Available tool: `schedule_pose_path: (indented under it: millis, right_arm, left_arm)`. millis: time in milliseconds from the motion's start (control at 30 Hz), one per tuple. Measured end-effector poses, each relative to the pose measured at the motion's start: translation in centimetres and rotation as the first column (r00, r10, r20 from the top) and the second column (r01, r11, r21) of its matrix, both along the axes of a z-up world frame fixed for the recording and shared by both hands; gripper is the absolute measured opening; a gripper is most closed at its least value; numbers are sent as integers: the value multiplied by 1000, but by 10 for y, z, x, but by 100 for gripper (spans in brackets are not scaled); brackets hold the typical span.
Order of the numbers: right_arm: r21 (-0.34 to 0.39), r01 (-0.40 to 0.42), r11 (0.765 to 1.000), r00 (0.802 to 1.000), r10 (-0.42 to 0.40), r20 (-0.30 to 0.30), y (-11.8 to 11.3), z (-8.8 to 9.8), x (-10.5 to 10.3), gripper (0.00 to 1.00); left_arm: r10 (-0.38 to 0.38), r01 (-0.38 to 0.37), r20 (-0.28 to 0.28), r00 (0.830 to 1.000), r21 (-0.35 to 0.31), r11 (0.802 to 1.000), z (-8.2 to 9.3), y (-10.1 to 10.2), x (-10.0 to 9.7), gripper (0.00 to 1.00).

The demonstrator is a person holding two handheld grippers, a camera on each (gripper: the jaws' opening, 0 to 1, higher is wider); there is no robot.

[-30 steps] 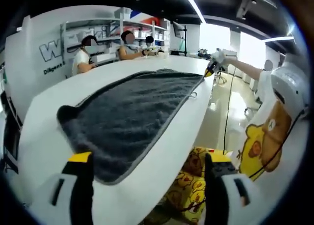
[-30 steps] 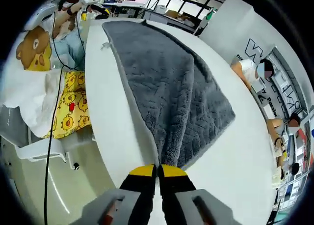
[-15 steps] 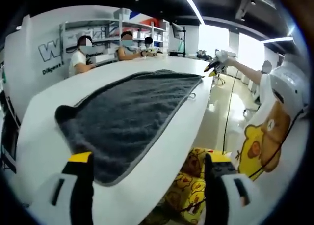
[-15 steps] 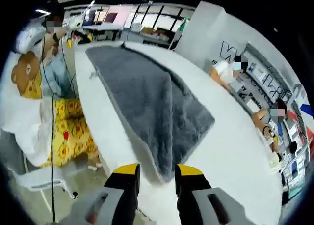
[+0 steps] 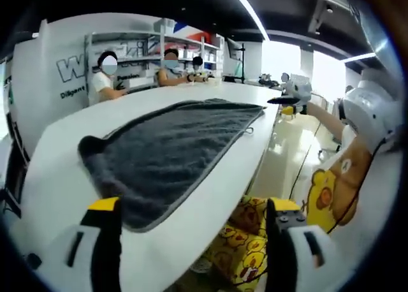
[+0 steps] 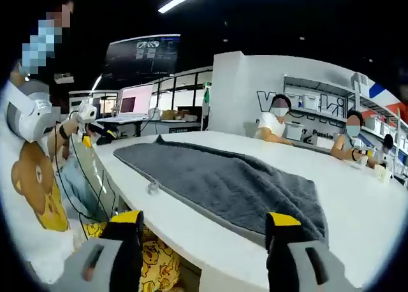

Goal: Fold the towel on the table until its edges align and the towel forms a compact rectangular stack.

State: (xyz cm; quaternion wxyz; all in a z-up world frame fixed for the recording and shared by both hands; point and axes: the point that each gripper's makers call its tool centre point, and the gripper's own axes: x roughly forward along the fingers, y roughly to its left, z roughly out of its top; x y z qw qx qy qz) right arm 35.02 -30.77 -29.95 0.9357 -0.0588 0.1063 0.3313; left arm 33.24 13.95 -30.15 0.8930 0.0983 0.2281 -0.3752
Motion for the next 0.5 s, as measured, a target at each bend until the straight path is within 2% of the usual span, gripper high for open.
schedule_pose_path:
  millis: [133, 333, 500]
  right_arm:
    - [47, 13, 999, 1000, -14, 14, 5, 1, -1, 99]
    - [62, 32, 998, 999, -33, 21, 3, -2, 1, 99]
    - [-21, 52, 998, 998, -52, 32, -1, -7, 3, 99]
  left_arm:
    - [4, -4, -6, 1000, -8, 1000, -4, 0, -3, 99]
    - [3, -3, -23, 1000, -19, 1000, -10, -2, -6, 99]
    - [-2, 2, -24, 1000, -20, 1000, -10, -4, -5, 99]
